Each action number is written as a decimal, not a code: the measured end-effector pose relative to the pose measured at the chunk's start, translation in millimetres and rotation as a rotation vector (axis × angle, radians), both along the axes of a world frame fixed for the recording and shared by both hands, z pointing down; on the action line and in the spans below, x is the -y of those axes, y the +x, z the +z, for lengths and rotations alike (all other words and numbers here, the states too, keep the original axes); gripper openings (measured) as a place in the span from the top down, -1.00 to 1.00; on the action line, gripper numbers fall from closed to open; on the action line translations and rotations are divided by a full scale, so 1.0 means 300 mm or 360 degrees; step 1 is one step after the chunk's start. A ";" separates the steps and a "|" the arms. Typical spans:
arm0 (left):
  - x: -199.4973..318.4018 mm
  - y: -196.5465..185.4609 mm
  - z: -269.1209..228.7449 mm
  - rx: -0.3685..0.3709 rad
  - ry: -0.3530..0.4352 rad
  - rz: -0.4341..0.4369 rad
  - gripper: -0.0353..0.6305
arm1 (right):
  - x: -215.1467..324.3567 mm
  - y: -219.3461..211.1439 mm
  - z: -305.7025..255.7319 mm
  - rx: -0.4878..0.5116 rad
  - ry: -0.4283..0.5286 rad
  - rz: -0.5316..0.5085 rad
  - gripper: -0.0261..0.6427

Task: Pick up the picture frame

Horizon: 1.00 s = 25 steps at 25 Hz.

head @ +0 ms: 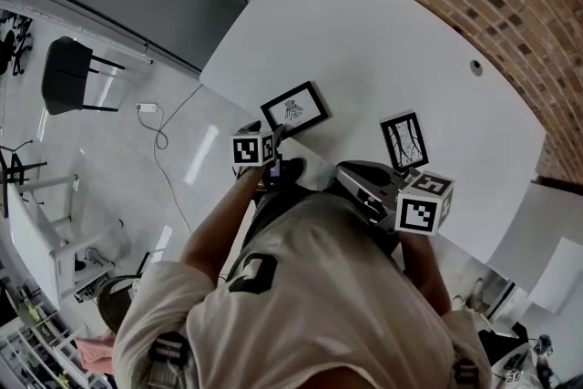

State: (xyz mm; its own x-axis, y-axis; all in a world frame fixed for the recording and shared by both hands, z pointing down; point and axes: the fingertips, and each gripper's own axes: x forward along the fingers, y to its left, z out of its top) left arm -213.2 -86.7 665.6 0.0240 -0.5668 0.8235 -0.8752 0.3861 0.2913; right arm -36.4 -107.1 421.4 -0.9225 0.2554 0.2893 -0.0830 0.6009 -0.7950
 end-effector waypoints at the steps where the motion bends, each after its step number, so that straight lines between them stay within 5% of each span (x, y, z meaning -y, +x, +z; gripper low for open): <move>1: -0.003 0.002 0.008 -0.0087 0.0008 -0.0061 0.08 | 0.000 0.001 0.000 -0.0002 -0.0001 -0.0001 0.91; 4: -0.016 0.000 0.028 -0.0326 0.0037 -0.0192 0.07 | -0.004 -0.004 0.002 -0.0008 -0.0016 -0.0008 0.91; 9: -0.012 0.002 0.038 -0.0502 0.0137 -0.0206 0.05 | -0.015 -0.020 0.006 -0.0038 -0.0021 -0.0050 0.91; 14: -0.016 0.019 0.060 -0.0872 0.0292 -0.0350 0.05 | -0.032 -0.037 0.015 -0.0093 -0.0019 -0.0083 0.91; 25: 0.028 0.041 0.044 -0.1155 0.0469 -0.0244 -0.02 | -0.045 -0.077 0.035 -0.0173 -0.0041 -0.0085 0.91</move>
State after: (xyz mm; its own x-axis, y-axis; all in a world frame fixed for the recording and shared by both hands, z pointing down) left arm -200.8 -95.0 678.9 0.4011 -0.7991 0.4478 -0.3714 0.3050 0.8769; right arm -59.5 -93.5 432.0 -0.8710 0.3118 0.3796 -0.1381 0.5862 -0.7983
